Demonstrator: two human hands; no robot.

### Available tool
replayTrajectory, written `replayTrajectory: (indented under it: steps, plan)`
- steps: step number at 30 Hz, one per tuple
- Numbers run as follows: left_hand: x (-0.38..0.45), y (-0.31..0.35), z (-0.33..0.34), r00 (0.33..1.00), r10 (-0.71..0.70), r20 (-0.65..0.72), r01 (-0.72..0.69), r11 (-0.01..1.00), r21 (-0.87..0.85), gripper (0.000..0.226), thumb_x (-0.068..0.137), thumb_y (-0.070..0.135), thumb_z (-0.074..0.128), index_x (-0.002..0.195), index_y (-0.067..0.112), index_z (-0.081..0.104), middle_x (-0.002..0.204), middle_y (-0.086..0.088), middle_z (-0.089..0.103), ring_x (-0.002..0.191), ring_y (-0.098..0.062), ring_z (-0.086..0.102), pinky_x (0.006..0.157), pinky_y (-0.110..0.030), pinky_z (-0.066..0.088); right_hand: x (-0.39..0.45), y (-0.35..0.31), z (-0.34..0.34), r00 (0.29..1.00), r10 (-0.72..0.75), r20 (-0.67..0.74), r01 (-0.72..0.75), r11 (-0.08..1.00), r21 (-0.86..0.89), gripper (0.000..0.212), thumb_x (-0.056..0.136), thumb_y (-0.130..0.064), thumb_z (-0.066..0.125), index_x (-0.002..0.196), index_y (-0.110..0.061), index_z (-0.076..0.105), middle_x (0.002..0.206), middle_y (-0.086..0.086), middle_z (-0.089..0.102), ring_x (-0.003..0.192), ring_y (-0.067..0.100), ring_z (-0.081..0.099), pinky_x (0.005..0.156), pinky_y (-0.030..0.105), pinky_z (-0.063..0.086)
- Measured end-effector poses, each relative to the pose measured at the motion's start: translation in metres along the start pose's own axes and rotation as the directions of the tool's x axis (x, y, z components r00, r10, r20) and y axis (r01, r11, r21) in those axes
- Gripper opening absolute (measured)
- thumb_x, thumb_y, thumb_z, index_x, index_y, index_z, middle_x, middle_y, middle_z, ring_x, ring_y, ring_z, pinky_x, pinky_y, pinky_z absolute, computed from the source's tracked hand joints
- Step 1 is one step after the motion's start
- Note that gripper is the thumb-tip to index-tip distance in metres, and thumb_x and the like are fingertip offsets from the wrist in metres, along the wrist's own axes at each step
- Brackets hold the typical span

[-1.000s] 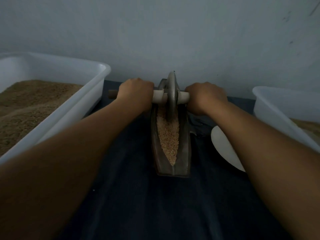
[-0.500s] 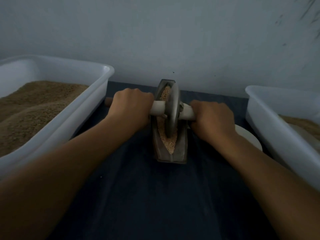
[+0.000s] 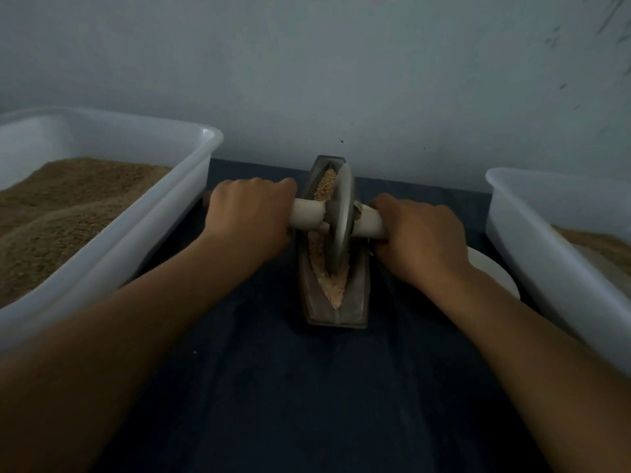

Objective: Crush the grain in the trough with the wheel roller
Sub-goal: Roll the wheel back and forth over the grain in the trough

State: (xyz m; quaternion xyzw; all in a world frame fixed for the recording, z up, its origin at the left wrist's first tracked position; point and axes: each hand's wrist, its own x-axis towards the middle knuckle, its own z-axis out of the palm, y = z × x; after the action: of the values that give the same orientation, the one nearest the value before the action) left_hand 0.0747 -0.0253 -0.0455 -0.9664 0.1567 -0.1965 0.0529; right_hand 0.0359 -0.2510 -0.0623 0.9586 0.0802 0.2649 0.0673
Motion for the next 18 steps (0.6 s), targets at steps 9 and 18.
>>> replayTrajectory:
  steps: [9,18]
  plan:
    - [0.058,-0.005,0.011,0.991,-0.019,0.133,0.024,0.999,-0.032,0.029,0.084,0.038,0.064,0.11,0.026,0.058,0.101,-0.006,0.062,0.082,-0.026,0.054,0.064,-0.038,0.038,0.07,0.019,0.025,0.943,0.114,0.311,-0.126,0.992,0.019,0.023,0.079,-0.042,0.063,0.102,-0.035,0.061,0.107,-0.001,0.066,0.094,0.025,0.062,0.061,0.029,0.034]
    - [0.08,-0.003,0.02,0.993,-0.063,0.096,0.066,0.997,-0.026,0.031,0.081,0.035,0.068,0.109,0.025,0.062,0.098,-0.007,0.063,0.089,-0.03,0.06,0.066,-0.037,0.04,0.099,0.027,0.035,0.905,0.111,0.411,-0.117,0.993,-0.01,0.036,0.081,-0.044,0.063,0.115,-0.033,0.062,0.116,0.0,0.064,0.1,0.026,0.062,0.063,0.028,0.036]
